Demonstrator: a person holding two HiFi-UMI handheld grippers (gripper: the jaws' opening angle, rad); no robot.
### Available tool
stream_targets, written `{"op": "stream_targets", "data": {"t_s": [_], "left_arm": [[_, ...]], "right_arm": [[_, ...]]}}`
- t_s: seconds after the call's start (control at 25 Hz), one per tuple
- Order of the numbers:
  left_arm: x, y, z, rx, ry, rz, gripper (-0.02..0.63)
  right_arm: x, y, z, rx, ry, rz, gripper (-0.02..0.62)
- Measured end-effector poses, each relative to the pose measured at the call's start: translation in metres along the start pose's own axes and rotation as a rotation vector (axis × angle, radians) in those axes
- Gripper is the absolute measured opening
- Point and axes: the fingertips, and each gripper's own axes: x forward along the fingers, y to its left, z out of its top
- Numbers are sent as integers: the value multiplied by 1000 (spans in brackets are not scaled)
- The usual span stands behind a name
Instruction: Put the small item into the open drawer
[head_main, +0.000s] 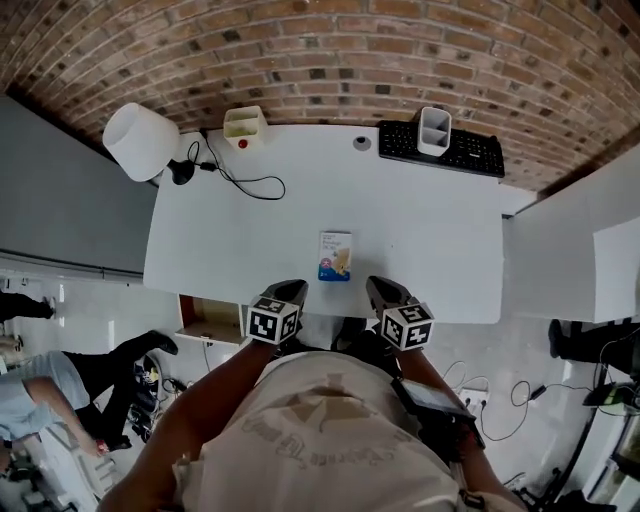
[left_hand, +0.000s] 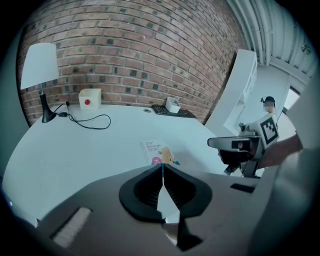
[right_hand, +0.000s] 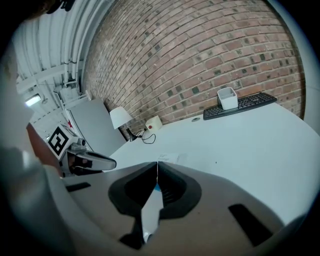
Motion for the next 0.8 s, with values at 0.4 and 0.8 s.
{"op": "stream_targets", "data": {"t_s": [0.4, 0.8], "left_arm": [[17, 7, 5, -4, 47, 34, 11], [45, -6, 11, -43, 122, -14, 184]], "right_arm": [[8, -13, 14, -8, -7, -2, 6], [-5, -27, -1, 25, 7, -42, 6]]}}
